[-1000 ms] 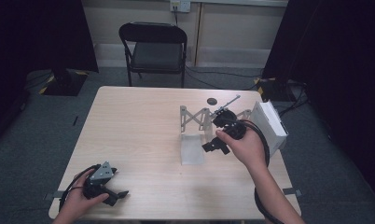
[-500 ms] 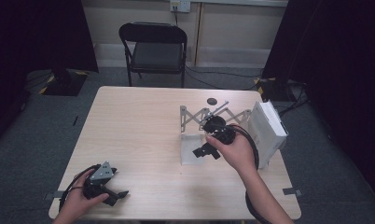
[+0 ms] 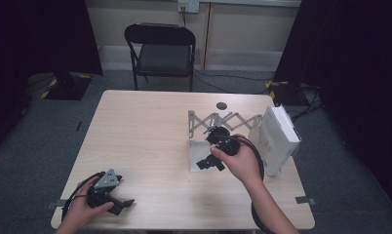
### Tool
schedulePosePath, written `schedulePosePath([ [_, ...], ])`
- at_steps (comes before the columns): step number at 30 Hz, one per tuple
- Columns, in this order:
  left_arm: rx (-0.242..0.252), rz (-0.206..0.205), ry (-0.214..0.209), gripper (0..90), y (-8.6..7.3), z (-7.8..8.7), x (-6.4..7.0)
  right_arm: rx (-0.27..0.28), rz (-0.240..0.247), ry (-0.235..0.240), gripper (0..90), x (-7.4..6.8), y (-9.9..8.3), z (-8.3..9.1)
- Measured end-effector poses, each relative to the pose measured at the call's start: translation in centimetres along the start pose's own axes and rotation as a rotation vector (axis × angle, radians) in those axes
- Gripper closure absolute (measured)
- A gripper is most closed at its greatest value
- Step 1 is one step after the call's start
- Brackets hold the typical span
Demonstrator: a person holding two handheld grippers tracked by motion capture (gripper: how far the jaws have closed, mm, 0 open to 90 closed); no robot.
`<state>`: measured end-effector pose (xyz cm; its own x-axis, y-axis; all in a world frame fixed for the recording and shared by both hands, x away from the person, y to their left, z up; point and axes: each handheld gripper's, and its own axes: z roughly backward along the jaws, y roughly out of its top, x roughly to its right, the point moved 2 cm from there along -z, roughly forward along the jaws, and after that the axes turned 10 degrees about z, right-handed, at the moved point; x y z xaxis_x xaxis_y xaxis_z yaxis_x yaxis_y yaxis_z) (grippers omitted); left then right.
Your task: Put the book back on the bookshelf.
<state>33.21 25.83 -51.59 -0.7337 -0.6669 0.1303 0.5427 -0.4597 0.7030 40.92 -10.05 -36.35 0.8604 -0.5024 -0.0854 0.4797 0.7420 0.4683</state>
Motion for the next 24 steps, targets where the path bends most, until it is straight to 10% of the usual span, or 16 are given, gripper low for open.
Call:
schedulePosePath([
  [24, 0.0, 0.003, -0.002, 0.0, 0.0, 0.0, 0.0, 0.004, 0.019, 0.053, 21.3, -1.3, 0.1, -3.1],
])
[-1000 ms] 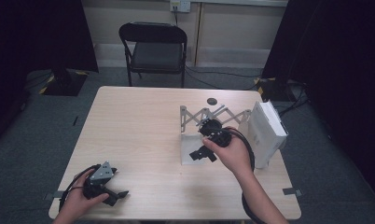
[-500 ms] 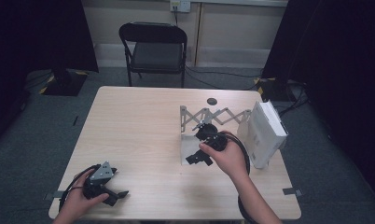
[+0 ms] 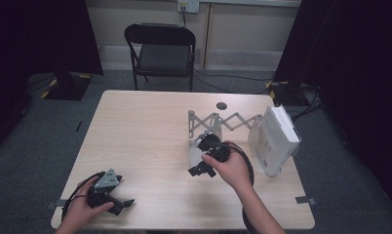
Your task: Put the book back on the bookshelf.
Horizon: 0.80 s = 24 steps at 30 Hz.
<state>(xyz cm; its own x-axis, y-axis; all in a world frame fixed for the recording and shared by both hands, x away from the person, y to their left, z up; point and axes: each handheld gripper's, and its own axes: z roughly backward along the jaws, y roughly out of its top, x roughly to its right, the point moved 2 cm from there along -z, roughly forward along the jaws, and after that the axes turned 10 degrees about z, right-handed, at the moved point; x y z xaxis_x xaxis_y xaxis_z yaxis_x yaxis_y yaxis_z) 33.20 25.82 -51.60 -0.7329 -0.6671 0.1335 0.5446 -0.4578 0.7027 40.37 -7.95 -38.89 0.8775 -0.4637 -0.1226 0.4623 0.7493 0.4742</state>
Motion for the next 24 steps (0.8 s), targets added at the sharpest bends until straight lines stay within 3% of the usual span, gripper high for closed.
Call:
schedulePosePath([
  [24, 0.0, 0.0, 0.0, 0.0, 0.0, 0.0, 0.0, 0.018, 0.021, 0.047, 21.4, -1.2, -0.4, -3.9],
])
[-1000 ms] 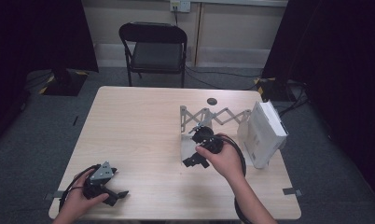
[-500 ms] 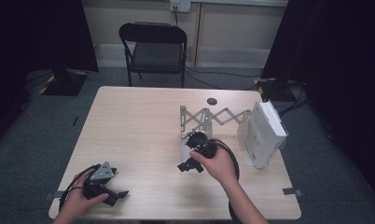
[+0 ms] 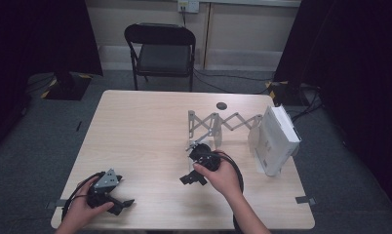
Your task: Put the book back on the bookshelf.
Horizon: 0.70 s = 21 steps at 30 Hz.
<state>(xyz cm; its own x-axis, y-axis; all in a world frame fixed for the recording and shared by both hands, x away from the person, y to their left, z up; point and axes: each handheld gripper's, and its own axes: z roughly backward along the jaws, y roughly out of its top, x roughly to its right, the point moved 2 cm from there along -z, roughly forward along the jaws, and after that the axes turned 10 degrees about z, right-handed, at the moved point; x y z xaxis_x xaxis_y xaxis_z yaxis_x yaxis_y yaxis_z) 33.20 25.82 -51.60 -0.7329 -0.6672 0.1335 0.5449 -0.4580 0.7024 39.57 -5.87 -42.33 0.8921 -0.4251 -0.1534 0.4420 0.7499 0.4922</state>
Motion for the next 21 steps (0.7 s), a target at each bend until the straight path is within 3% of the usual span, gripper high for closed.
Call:
schedulePosePath([
  [21, 0.0, 0.0, 0.0, 0.0, 0.0, 0.0, 0.0, -0.013, 0.019, 0.014, 21.3, -0.6, -0.8, -3.5],
])
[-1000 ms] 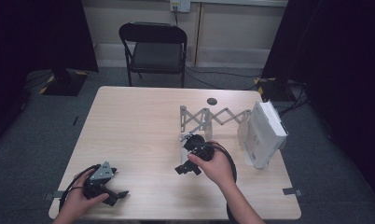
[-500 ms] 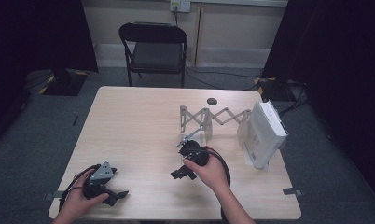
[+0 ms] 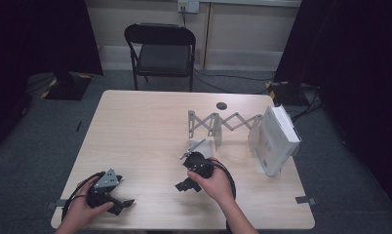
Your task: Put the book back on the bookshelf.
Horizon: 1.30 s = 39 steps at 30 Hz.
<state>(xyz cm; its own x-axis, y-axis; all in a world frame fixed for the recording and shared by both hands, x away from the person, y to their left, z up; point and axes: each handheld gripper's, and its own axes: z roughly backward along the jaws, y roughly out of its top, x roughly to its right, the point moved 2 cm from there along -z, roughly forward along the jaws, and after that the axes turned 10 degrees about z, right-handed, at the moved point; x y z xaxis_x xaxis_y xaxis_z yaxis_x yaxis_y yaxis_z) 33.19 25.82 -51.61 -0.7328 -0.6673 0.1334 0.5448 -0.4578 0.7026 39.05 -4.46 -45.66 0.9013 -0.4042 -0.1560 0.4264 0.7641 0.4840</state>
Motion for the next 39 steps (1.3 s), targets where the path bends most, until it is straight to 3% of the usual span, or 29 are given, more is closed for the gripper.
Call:
schedulePosePath([
  [22, 0.0, 0.0, 0.0, 0.0, 0.0, 0.0, 0.0, -0.012, 0.029, 0.022, 20.9, -1.2, -0.1, -2.8],
  [39, 0.0, 0.0, 0.0, 0.0, 0.0, 0.0, 0.0, -0.002, 0.077, -0.014, 14.9, -2.2, 0.2, -4.3],
])
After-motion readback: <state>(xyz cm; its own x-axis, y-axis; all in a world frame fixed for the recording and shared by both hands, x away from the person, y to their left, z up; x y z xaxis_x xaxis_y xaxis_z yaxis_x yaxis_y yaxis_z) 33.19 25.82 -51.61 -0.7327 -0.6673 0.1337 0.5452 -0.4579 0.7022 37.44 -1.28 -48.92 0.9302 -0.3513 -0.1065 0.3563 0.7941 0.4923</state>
